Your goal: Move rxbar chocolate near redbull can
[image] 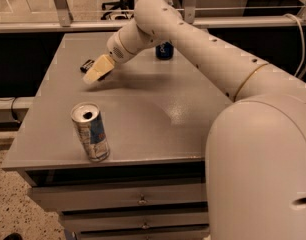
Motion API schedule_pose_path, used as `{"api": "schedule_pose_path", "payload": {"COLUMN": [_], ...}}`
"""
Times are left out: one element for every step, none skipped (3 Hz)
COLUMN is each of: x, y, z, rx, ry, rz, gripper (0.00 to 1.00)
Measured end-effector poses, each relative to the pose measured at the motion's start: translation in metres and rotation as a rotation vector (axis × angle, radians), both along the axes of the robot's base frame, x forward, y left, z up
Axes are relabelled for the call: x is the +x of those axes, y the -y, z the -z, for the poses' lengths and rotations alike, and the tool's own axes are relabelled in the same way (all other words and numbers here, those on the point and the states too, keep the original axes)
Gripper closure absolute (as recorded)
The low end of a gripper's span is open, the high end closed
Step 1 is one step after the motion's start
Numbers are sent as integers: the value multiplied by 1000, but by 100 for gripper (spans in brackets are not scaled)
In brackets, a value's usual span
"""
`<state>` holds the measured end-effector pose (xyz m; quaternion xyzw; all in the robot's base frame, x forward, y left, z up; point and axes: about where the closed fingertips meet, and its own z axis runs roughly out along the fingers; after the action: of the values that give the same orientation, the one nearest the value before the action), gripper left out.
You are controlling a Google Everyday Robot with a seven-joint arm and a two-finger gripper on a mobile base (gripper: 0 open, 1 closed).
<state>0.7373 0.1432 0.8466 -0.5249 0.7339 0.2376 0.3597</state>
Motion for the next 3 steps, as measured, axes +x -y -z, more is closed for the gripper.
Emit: {"api": "schedule_pose_path", "payload": {"x": [0, -2, -4], "y": [-12, -20, -22], "z": [3, 6, 3], "rx": [11, 22, 37], "ry": [-22, -34, -33], "rz": [0, 4, 10], "gripper": [15, 39, 70]}}
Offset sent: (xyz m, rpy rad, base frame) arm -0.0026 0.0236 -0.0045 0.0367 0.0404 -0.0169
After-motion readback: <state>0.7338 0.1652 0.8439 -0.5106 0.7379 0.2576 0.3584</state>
